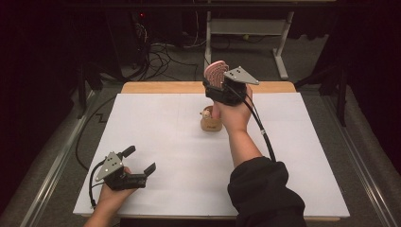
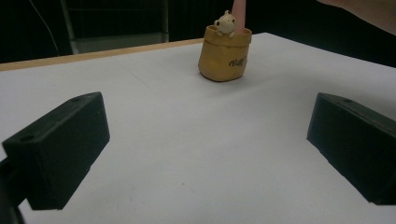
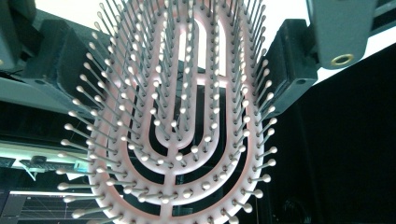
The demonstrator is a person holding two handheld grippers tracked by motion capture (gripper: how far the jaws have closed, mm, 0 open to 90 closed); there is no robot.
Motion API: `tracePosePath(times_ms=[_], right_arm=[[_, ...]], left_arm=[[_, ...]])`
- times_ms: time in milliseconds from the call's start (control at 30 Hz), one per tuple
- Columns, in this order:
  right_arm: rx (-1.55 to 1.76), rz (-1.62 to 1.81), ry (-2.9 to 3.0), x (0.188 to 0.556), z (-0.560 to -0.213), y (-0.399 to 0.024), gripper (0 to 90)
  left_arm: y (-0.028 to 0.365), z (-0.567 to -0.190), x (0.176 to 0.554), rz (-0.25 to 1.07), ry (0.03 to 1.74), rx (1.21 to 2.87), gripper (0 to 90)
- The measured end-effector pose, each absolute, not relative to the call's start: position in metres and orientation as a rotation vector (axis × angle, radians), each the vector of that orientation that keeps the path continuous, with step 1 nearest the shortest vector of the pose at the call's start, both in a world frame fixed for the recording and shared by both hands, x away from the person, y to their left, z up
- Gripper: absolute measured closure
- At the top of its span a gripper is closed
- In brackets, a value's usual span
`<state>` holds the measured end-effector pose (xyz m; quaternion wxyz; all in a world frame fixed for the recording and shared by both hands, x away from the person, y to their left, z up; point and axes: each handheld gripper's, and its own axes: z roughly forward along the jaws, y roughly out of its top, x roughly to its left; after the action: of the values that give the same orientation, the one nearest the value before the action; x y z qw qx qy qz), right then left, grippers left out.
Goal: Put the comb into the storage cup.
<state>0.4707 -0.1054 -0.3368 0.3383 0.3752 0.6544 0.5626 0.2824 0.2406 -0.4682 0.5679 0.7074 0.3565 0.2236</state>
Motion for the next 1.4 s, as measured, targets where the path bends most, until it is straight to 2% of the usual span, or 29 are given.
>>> tracePosePath(times_ms=[1400], right_arm=[[1.022,1.448,1.735,0.476,-0.372,-0.100,20.2]], left_arm=[[0.240,-0.469,0.282,0.524,0.837,1.663,0.0]])
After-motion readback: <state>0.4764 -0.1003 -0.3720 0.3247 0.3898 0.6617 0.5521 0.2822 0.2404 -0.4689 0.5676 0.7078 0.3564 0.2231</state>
